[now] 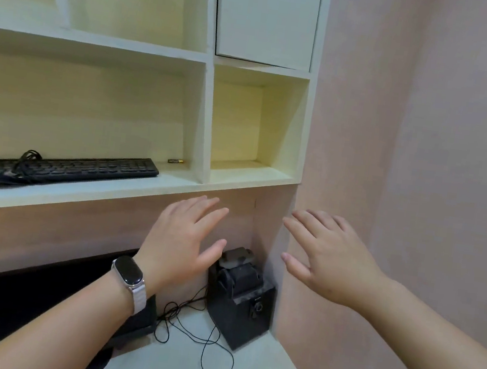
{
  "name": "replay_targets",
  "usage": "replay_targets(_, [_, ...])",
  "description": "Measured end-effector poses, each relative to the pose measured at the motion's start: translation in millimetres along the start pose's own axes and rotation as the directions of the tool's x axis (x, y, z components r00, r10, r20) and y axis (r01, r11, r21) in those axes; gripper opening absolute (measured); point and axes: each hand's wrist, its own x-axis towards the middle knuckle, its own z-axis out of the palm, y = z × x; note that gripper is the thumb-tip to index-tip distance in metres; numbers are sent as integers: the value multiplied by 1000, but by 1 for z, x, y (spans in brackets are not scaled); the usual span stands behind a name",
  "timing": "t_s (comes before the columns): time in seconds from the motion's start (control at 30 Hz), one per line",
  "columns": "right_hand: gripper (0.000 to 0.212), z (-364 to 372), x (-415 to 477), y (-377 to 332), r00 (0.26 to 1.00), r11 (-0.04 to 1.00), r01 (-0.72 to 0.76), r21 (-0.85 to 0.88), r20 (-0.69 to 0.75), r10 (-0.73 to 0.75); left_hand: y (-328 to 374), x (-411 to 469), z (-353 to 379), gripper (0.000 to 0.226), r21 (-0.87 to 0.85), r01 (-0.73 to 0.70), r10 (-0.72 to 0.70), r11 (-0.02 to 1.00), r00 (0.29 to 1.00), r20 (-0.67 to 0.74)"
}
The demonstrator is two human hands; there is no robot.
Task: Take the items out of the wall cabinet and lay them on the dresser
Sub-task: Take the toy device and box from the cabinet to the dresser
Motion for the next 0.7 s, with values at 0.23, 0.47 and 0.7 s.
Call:
replay_targets(0.23, [56, 35, 90, 8, 998, 1000, 3, -22, -70, -5, -71, 62, 31, 52, 17, -14, 16, 1000, 994, -105])
replay_targets(0.47, [54, 53, 154, 27, 980, 998, 60, -16, -190, -62, -90, 112, 30, 49, 25, -57, 61, 998, 972, -228])
replay_targets(0.7, [54, 42, 227, 54, 907, 983, 186, -14, -381, -177, -88, 170, 2, 48, 109, -29, 65, 994, 937, -344])
